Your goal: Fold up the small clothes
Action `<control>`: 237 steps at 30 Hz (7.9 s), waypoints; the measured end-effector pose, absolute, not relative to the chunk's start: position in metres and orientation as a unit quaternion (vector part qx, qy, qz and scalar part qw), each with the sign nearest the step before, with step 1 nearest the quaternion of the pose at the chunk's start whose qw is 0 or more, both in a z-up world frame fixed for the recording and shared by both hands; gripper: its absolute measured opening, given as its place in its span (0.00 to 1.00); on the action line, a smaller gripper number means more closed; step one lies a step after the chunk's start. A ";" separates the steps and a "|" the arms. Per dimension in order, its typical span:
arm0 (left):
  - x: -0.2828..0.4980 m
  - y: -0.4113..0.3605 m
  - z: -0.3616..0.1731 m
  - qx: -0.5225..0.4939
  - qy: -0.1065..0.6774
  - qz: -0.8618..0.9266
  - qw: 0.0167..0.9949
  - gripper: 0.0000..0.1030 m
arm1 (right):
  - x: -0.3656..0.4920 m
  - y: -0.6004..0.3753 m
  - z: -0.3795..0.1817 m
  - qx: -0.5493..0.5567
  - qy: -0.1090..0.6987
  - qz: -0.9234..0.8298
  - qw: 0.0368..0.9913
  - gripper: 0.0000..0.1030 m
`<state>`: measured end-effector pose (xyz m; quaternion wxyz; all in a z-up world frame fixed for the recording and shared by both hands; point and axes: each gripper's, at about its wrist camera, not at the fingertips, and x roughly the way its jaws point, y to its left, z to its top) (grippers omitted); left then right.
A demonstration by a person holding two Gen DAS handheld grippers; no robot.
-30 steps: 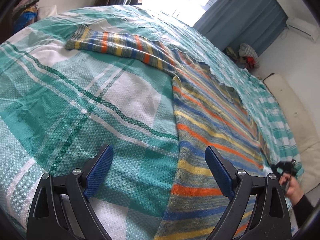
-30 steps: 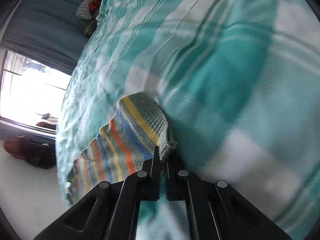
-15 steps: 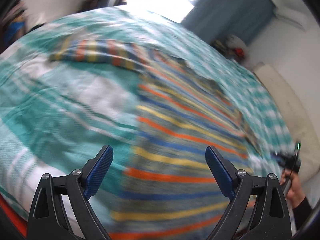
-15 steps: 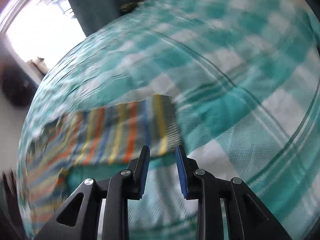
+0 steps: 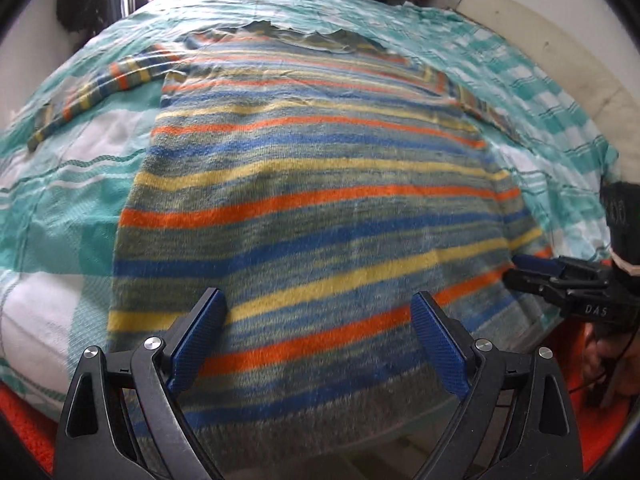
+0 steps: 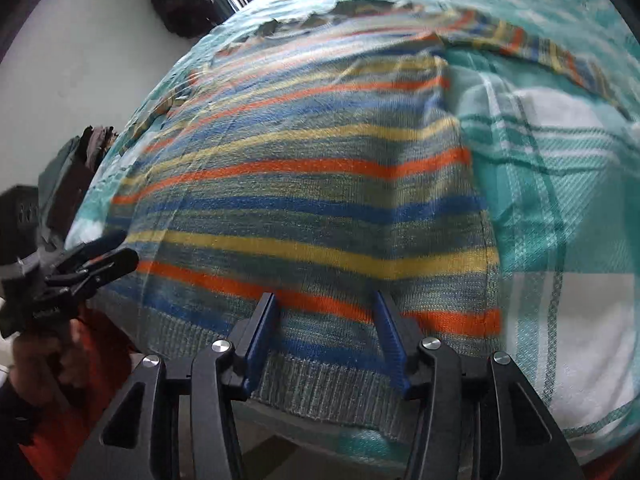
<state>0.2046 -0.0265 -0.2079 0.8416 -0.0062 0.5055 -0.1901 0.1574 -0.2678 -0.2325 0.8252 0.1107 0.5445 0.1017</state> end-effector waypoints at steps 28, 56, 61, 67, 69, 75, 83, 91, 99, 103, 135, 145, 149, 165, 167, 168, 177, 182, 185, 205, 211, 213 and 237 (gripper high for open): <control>0.196 0.068 -0.214 -0.181 0.561 -0.181 0.787 0.07 | 0.124 -0.372 -0.222 0.279 0.581 0.074 0.761 0.41; 0.175 0.072 -0.203 -0.088 0.606 -0.142 0.778 0.69 | 0.125 -0.353 -0.229 0.204 0.666 0.107 0.709 0.34; 0.168 0.108 -0.163 -0.075 0.560 -0.079 0.821 0.73 | 0.116 -0.368 -0.187 0.134 0.624 0.057 0.768 0.46; 0.196 0.082 -0.143 -0.098 0.500 -0.113 0.853 0.82 | 0.139 -0.346 -0.136 0.101 0.533 0.097 0.834 0.46; 0.206 0.054 -0.148 -0.086 0.486 -0.139 0.859 0.83 | 0.153 -0.325 -0.138 0.114 0.514 0.126 0.841 0.46; 0.232 -0.004 -0.211 -0.057 0.509 -0.139 0.847 0.87 | 0.185 -0.266 -0.204 0.100 0.523 0.143 0.834 0.46; 0.217 -0.013 -0.231 0.015 0.492 -0.132 0.860 0.93 | 0.178 -0.268 -0.230 0.090 0.529 0.119 0.835 0.46; 0.213 -0.013 -0.229 0.021 0.492 -0.131 0.860 0.94 | 0.179 -0.263 -0.232 0.086 0.525 0.113 0.839 0.46; 0.212 -0.016 -0.230 0.024 0.495 -0.127 0.860 0.95 | 0.177 -0.263 -0.232 0.086 0.520 0.118 0.842 0.47; 0.206 -0.003 -0.216 -0.026 0.487 -0.137 0.862 0.95 | 0.181 -0.287 -0.209 0.151 0.521 0.134 0.829 0.47; 0.215 0.028 -0.212 -0.126 0.465 -0.121 0.868 0.95 | 0.343 -0.524 -0.123 0.314 0.349 -0.056 0.881 0.06; 0.211 0.043 -0.209 -0.157 0.459 -0.129 0.865 0.95 | 0.421 -0.298 -0.093 0.134 0.429 0.196 0.872 0.72; 0.212 0.046 -0.208 -0.171 0.458 -0.133 0.862 0.95 | 0.413 -0.346 -0.094 0.187 0.416 0.175 0.873 0.72; 0.337 0.024 -0.156 -0.268 0.442 -0.239 0.822 0.94 | 0.347 -0.394 -0.188 0.109 0.484 0.079 0.864 0.64; 0.386 0.001 -0.158 -0.262 0.454 -0.254 0.813 0.92 | 0.333 -0.392 -0.191 0.109 0.472 0.080 0.871 0.64; 0.405 -0.010 -0.161 -0.254 0.460 -0.252 0.813 0.91 | 0.328 -0.390 -0.191 0.107 0.466 0.081 0.874 0.64; 0.496 -0.117 -0.222 -0.150 0.555 -0.242 0.782 0.78 | 0.290 -0.381 -0.198 0.055 0.449 0.084 0.888 0.64; 0.497 -0.139 -0.232 -0.117 0.556 -0.254 0.783 0.02 | 0.285 -0.384 -0.202 0.044 0.446 0.080 0.890 0.64; 0.490 -0.126 -0.206 -0.103 0.523 -0.251 0.808 0.02 | 0.296 -0.393 -0.195 0.043 0.441 0.056 0.895 0.64; 0.425 -0.030 -0.189 -0.107 0.502 -0.228 0.827 0.70 | 0.321 -0.399 -0.188 -0.020 0.482 -0.035 0.875 0.61; 0.275 0.010 -0.205 -0.050 0.583 -0.291 0.757 0.73 | 0.251 -0.372 -0.154 0.026 0.459 0.029 0.888 0.63; 0.233 0.026 -0.218 -0.023 0.626 -0.264 0.734 0.73 | 0.225 -0.354 -0.152 0.031 0.465 0.059 0.883 0.63; 0.363 0.260 -0.191 -0.350 0.442 -0.025 0.826 0.91 | 0.165 -0.255 -0.175 0.035 0.485 0.135 0.863 0.64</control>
